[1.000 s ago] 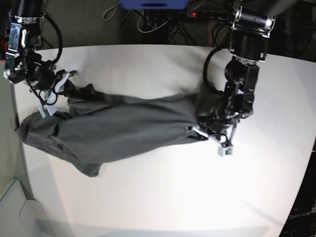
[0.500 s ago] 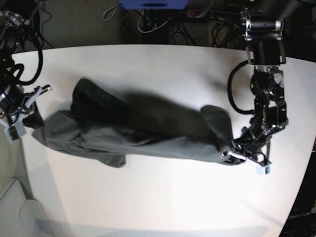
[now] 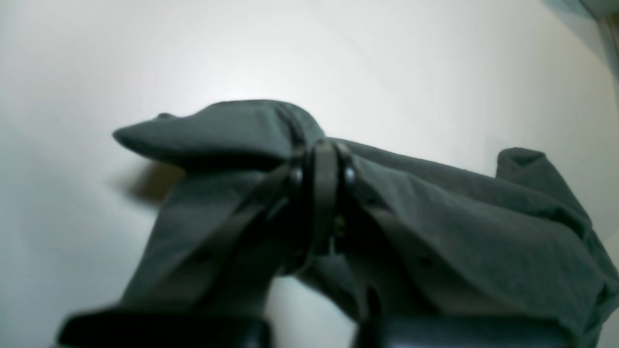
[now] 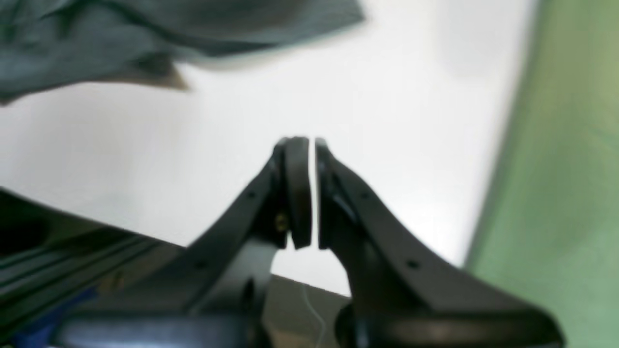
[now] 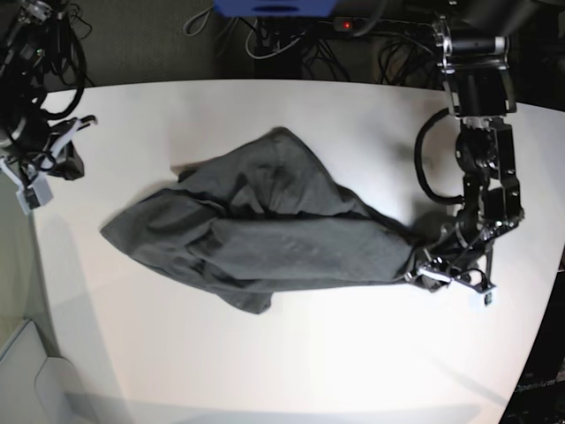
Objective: Layout the t-shirt on the table in an organized manner, then fold the t-shirt properly
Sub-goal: 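Pull the t-shirt taut between both grippers, stretching it apart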
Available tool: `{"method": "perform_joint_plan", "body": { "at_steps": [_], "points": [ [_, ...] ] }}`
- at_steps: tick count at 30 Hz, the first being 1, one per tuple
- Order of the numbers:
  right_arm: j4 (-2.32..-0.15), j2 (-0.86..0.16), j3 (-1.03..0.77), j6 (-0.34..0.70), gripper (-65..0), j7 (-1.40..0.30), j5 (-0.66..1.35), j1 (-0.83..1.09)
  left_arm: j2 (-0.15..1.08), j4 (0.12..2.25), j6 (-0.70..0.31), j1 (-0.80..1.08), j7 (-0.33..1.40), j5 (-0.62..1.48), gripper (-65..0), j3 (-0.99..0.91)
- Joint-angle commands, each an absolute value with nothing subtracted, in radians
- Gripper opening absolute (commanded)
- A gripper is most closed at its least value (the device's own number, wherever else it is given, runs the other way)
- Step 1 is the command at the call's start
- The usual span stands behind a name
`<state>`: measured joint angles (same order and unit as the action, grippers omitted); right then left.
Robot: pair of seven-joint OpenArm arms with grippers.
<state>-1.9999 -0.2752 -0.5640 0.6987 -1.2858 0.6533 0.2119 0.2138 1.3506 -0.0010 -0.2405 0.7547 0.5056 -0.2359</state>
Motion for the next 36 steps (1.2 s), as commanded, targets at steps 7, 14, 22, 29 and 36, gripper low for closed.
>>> {"method": "perform_joint_plan", "body": {
  "at_steps": [7, 14, 22, 29, 36],
  "points": [
    [-2.008, -0.303, -0.432, 0.698, -60.6, -1.271, 0.567, 0.163, 0.226, 1.372, -0.004, -0.26, 0.862, 0.513, -55.4, -0.24],
    [-1.966, -0.295, -0.415, 0.698, -42.7, -1.27, 0.357, 0.03, 0.239, 1.451, -0.005, -0.229, 0.923, 0.513, -29.7, -0.24],
    [-1.742, -0.294, -0.414, 0.698, -39.0, -1.268, 0.209, -0.16, 0.263, 1.664, -0.005, -0.124, 0.923, 0.513, -22.3, -0.249],
    [-1.465, -0.302, -0.412, 0.698, -33.1, -1.267, 0.171, -0.325, 0.265, 1.791, -0.005, 0.021, 0.924, 0.513, -22.3, -0.308],
    [-1.297, -0.295, -0.383, 0.698, -32.4, -1.092, 0.171, -0.364, 0.263, 1.853, -0.005, 0.151, 0.923, 0.513, -22.3, -0.361]
  ]
}}
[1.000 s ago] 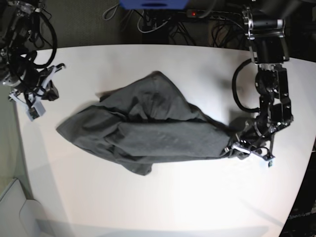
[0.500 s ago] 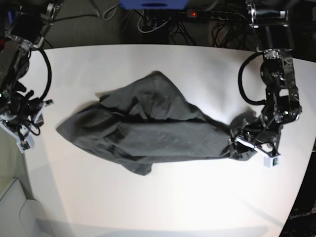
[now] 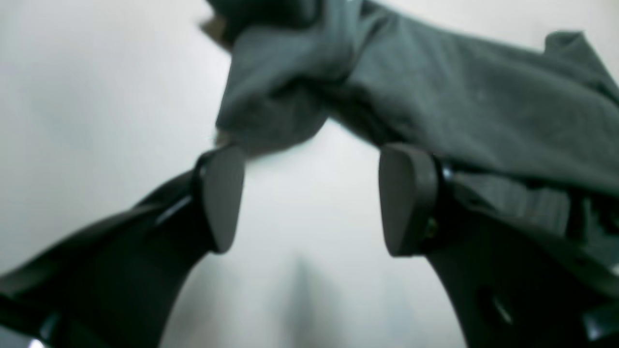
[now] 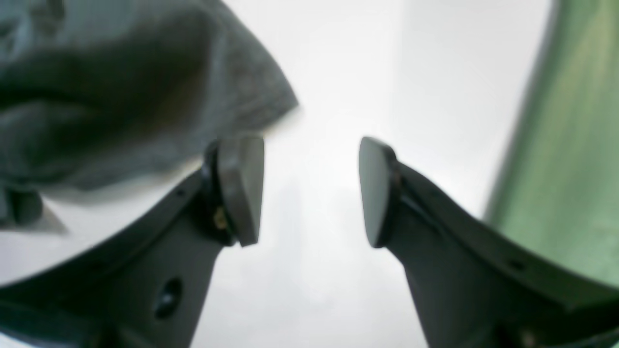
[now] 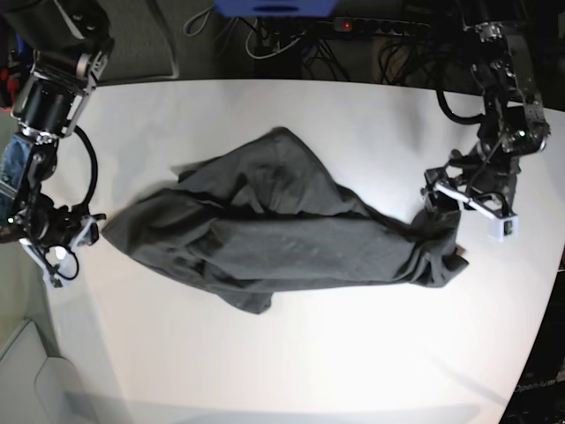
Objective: Layout the t-shirt on the table in an organized manner, then fold the t-shirt properly
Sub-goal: 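Pull the t-shirt taut between both grippers, stretching it apart, then release the left gripper and drag the t-shirt end with the right gripper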
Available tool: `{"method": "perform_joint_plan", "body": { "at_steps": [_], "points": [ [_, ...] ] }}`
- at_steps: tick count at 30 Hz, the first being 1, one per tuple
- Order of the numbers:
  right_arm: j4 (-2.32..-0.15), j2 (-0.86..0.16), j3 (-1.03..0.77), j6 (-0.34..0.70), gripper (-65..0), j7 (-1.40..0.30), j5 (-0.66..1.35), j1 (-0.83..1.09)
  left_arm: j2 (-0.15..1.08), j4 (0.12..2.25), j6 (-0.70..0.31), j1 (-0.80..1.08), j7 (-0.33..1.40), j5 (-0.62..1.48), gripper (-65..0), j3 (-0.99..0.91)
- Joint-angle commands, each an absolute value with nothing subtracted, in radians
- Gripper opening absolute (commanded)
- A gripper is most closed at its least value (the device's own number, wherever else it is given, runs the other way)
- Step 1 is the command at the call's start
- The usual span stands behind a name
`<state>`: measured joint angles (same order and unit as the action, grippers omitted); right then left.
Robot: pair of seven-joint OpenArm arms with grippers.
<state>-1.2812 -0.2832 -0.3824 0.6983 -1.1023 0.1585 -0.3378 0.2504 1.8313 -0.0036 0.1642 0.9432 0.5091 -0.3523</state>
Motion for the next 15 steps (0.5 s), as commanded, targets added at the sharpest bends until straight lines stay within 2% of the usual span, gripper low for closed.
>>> {"method": "perform_joint_plan", "body": {
  "at_steps": [1, 8, 15],
  "points": [
    [-1.271, -0.295, -0.361, 0.698, -32.3, -1.061, 0.171, -0.364, 0.263, 1.862, -0.005, 0.168, 0.923, 0.513, -22.3, -0.372],
    [-1.179, -0.295, -0.285, 0.698, -32.2, -0.889, 0.17, -0.366, 0.263, 1.902, -0.005, 0.239, 0.923, 0.515, -22.3, -0.406],
    [-1.026, -0.303, -0.289, 0.698, -32.3, -0.851, 0.17, -0.43, 0.263, 1.896, -0.005, 0.243, 0.923, 0.515, -22.3, -0.406]
  ]
}}
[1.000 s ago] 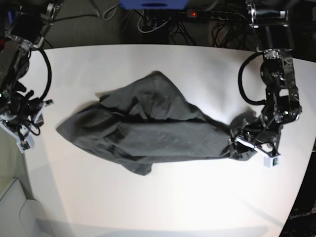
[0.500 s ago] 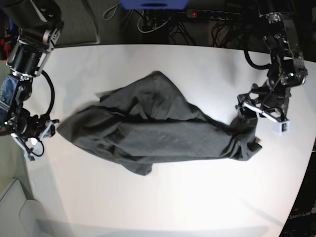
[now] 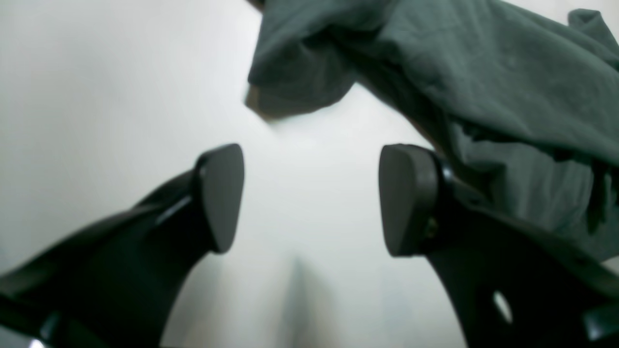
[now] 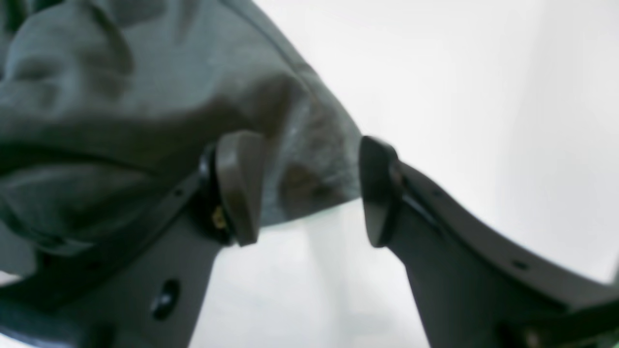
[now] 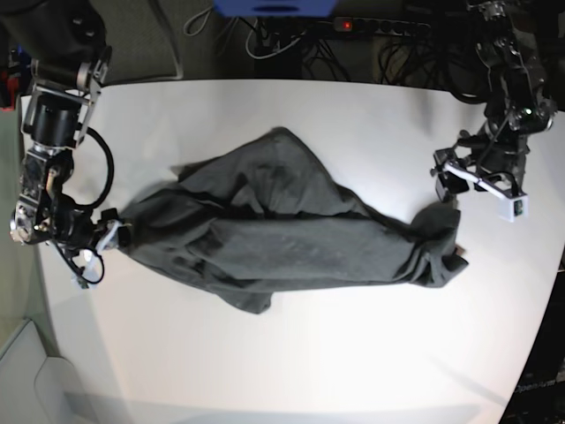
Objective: Layout the t-shirt on the table in an organized manner, then fold the t-shirt properly
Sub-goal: 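Release the left gripper and drag the t-shirt end with the right gripper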
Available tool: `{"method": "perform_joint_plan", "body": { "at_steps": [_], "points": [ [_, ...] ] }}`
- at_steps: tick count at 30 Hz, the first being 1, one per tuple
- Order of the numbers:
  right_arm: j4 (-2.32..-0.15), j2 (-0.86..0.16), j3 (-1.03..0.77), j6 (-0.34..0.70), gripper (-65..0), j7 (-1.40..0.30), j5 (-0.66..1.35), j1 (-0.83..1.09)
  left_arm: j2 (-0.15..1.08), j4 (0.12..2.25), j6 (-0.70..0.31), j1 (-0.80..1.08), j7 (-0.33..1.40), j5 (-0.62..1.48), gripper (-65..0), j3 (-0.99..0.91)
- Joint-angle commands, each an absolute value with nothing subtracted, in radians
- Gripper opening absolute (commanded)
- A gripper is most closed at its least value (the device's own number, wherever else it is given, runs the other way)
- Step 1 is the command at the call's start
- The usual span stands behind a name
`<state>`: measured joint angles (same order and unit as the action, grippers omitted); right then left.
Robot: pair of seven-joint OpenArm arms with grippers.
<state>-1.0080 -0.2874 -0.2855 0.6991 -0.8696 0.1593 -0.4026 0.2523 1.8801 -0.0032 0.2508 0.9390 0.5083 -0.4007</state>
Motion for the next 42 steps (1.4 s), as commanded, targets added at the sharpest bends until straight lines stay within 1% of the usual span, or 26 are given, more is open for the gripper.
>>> {"method": "perform_joint_plan", "body": {
  "at_steps": [1, 5, 9, 10, 11, 12, 13, 16, 17, 20, 21, 24, 26, 30, 33, 36, 39, 42],
  "points": [
    [-0.998, -0.314, -0.288, 0.698, -32.3, -0.834, 0.17, -0.438, 0.262, 1.896, -0.005, 0.243, 0.923, 0.515, -22.3, -0.404],
    [-0.914, -0.323, -0.286, 0.698, -32.3, -0.773, 0.17, -0.446, 0.262, 1.893, -0.005, 0.232, 0.923, 0.515, -22.3, -0.401],
    [-0.903, -0.321, -0.285, 0.698, -32.7, -0.765, 0.17, -0.438, 0.262, 1.89, -0.005, 0.225, 0.917, 0.515, -22.3, -0.398],
    [-0.903, -0.32, -0.283, 0.698, -33.3, -0.766, 0.17, -0.438, 0.262, 1.89, -0.005, 0.216, 0.921, 0.515, -22.3, -0.398],
    [-0.903, -0.32, -0.283, 0.698, -35.3, -0.768, 0.17, -0.438, 0.26, 1.89, -0.005, 0.209, 0.921, 0.515, -22.3, -0.397],
    [-0.903, -0.318, -0.283, 0.698, -38.4, -0.768, 0.168, -0.438, 0.26, 1.89, -0.005, 0.206, 0.921, 0.515, -22.3, -0.397],
    [-0.903, -0.318, -0.282, 0.698, -42.9, -0.768, 0.168, -0.438, 0.26, 1.89, -0.005, 0.205, 0.921, 0.515, -22.3, -0.397],
    [-0.903, -0.325, -0.239, 0.698, -61.2, -0.768, 0.168, -0.438, 0.234, 1.89, -0.005, 0.203, 0.921, 0.513, -22.3, -0.404],
    [-0.903, -0.326, -0.217, 0.698, -65.0, -0.768, 0.168, -0.438, 0.231, 1.89, -0.005, 0.203, 0.92, 0.513, -22.3, -0.404],
    [-0.909, -0.354, -0.174, 0.698, -64.3, -0.771, 0.17, -0.446, 0.228, 1.89, -0.005, 0.203, 0.918, 0.513, -22.3, -0.398],
    [-0.918, -0.357, -0.171, 0.698, -65.0, -0.773, 0.17, -0.452, 0.228, 1.89, -0.005, 0.203, 0.921, 0.513, -22.3, -0.398],
    [-0.997, -0.397, -0.173, 0.698, -65.0, -0.819, 0.171, -0.483, 0.228, 1.89, -0.005, 0.203, 0.921, 0.513, -22.3, -0.401],
    [-1.086, -0.423, -0.182, 0.698, -65.0, -0.881, 0.174, -0.492, 0.228, 1.89, -0.005, 0.203, 0.921, 0.513, -22.3, -0.403],
    [-1.313, -0.447, -0.269, 0.698, -65.0, -1.0, 0.174, -0.479, 0.228, 1.89, -0.005, 0.203, 0.918, 0.513, -22.3, -0.404],
    [-1.52, -0.446, -0.325, 0.698, -65.0, -1.082, 0.176, -0.46, 0.228, 1.89, -0.005, 0.203, 0.914, 0.513, -22.3, -0.398],
    [-1.676, -0.44, -0.351, 0.698, -65.0, -1.122, 0.176, -0.46, 0.226, 1.89, -0.005, 0.202, 0.914, 0.513, -22.3, -0.398],
    [-1.762, -0.401, -0.367, 0.698, -65.0, -1.118, 0.176, -0.481, 0.214, 1.89, -0.005, 0.202, 0.914, 0.513, -22.3, -0.4],
    [-1.778, -0.363, -0.372, 0.698, -65.0, -1.119, 0.17, -0.544, 0.208, 1.89, -0.005, 0.202, 0.918, 0.513, -22.3, -0.4]
  ]
}}
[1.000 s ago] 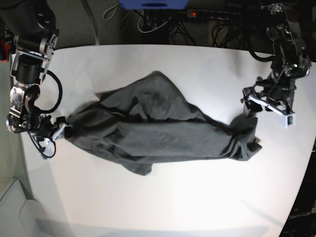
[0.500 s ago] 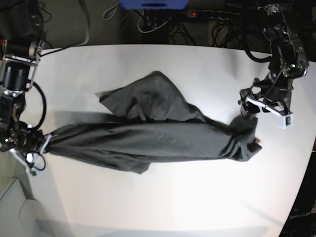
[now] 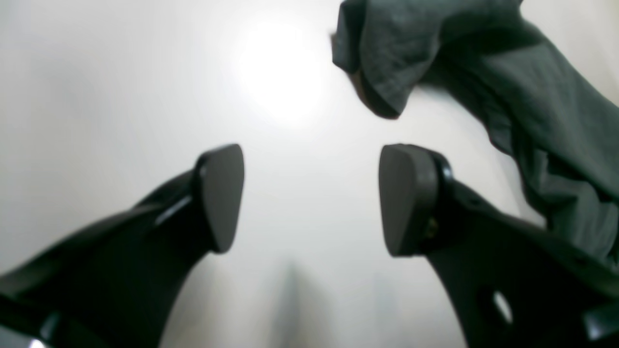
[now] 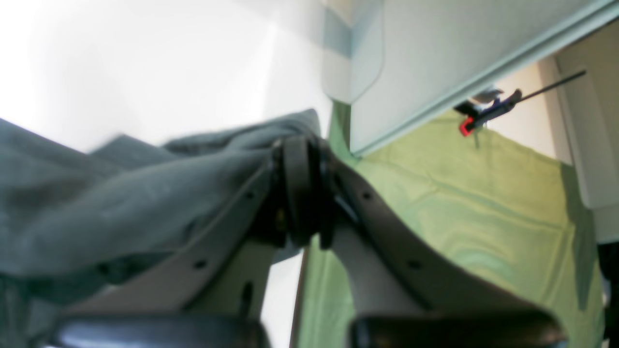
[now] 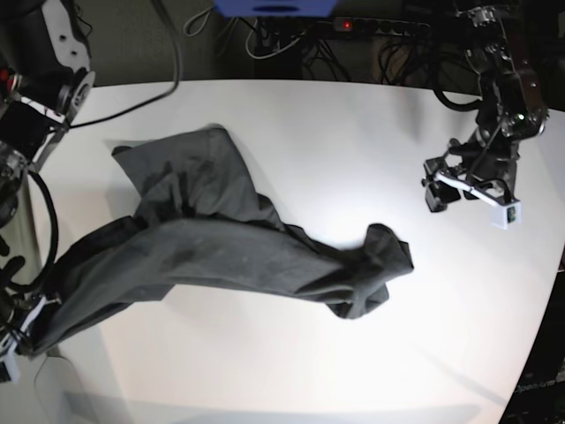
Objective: Layout the t-shirt on the table in an organized manner, then fold the t-shirt properly
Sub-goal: 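Release the left gripper and drag the t-shirt end with the right gripper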
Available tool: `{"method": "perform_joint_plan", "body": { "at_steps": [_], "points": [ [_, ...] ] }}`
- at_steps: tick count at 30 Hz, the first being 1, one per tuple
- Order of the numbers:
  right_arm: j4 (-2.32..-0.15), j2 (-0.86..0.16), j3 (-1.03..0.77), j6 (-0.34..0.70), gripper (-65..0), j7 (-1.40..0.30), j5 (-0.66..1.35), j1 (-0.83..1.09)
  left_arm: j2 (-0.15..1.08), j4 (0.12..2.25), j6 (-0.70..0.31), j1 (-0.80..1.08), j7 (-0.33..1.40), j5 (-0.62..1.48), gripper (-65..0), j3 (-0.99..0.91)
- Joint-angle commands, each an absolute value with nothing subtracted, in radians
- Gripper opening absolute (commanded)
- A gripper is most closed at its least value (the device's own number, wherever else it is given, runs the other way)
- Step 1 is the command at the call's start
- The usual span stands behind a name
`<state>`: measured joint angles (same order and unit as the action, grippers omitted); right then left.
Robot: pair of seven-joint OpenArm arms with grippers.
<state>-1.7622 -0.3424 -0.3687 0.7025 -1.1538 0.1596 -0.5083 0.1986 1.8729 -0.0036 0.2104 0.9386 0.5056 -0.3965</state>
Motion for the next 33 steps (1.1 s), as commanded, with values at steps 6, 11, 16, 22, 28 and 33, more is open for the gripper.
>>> {"method": "perform_joint_plan", "body": {
  "at_steps": [6, 11, 16, 22, 28, 33],
  "points": [
    [-1.702, -0.334, -0.366, 0.698, -65.0, -1.112, 0.168, -0.661, 0.208, 1.9, -0.005, 0.211, 0.921, 0.513, -22.3, -0.403],
    [-1.461, -0.338, -0.364, 0.698, -65.0, -1.004, 0.168, -0.782, 0.213, 1.911, -0.005, 0.232, 0.923, 0.513, -22.3, -0.404],
    [-1.256, -0.337, -0.338, 0.698, -65.0, -0.883, 0.17, -0.877, 0.209, 1.931, -0.005, 0.239, 0.923, 0.513, -22.3, -0.404],
    [-1.185, -0.331, -0.263, 0.698, -65.0, -0.814, 0.168, -0.977, 0.211, 1.943, -0.005, 0.251, 0.923, 0.513, -22.3, -0.404],
    [-1.082, -0.305, -0.262, 0.625, -62.6, -0.792, 0.17, -1.05, 0.211, 1.943, -0.005, 0.257, 0.923, 0.513, -22.3, -0.404],
    [-0.951, -0.306, -0.262, 0.625, -43.1, -0.792, 0.17, -1.052, 0.211, 1.943, -0.005, 0.266, 0.923, 0.513, -22.3, -0.404]
  ]
}}
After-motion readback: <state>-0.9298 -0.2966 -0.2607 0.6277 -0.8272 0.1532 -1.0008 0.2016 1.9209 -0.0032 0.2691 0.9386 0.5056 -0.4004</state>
